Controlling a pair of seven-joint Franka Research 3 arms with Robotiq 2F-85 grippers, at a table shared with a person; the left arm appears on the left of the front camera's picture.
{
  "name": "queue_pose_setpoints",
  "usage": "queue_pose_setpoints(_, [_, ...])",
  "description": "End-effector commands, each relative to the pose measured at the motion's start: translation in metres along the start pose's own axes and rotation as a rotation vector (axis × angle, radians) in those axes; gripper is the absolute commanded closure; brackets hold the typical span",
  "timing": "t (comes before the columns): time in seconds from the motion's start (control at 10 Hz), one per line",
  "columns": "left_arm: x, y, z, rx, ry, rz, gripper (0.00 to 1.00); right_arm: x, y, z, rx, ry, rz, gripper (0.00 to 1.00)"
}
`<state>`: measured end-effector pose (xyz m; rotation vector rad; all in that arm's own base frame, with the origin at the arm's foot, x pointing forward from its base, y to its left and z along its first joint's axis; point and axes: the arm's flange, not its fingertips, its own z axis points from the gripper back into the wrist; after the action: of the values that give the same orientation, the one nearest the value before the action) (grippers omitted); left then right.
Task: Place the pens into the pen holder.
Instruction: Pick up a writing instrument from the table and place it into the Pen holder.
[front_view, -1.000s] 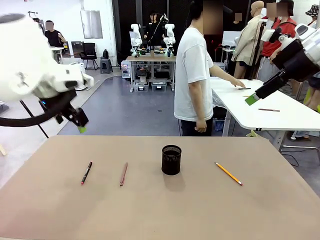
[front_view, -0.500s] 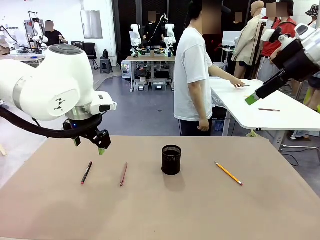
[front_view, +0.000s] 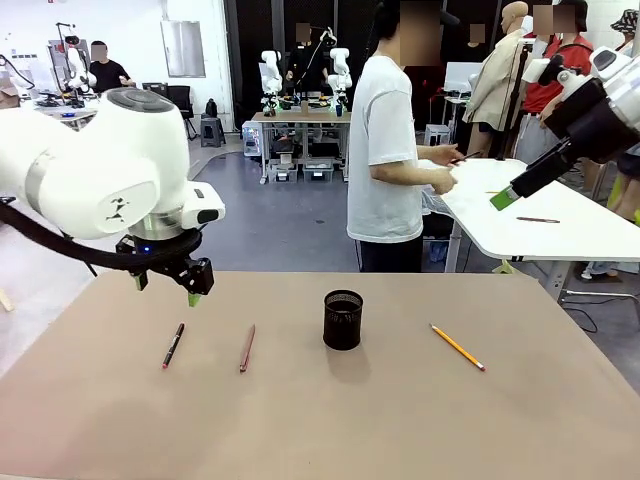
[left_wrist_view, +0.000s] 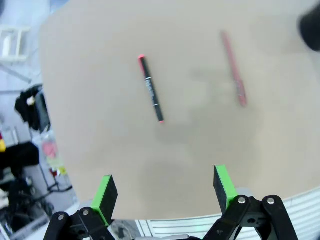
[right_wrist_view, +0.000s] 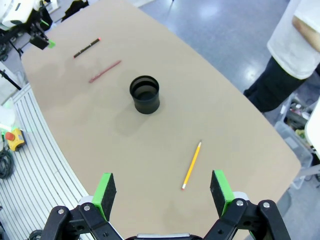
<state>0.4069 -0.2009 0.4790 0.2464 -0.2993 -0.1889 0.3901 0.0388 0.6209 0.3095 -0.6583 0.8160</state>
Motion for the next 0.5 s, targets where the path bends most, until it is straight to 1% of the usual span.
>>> queue_pose_setpoints(0.0, [0.014,-0.033,-0.028,0.095,0.101,0.122,0.00,0.001,-0.001,0.001,0.010,-0.008,-0.005,0.00])
queue_pose_setpoints(0.1, [0.019,-0.048,-0.052,0.124,0.137,0.182,0.00,0.001,-0.001,0.001,0.010,-0.008,-0.005,0.00])
queue_pose_setpoints(0.2, [0.021,-0.060,-0.067,0.115,0.150,0.218,0.00,0.001,-0.001,0.001,0.010,-0.008,-0.005,0.00])
queue_pose_setpoints(0.3, [0.021,-0.069,-0.080,0.062,0.144,0.237,0.00,0.001,-0.001,0.001,0.010,-0.008,-0.005,0.00])
queue_pose_setpoints(0.4, [0.019,-0.076,-0.092,-0.034,0.098,0.255,0.00,0.001,-0.001,0.001,0.010,-0.008,-0.005,0.00])
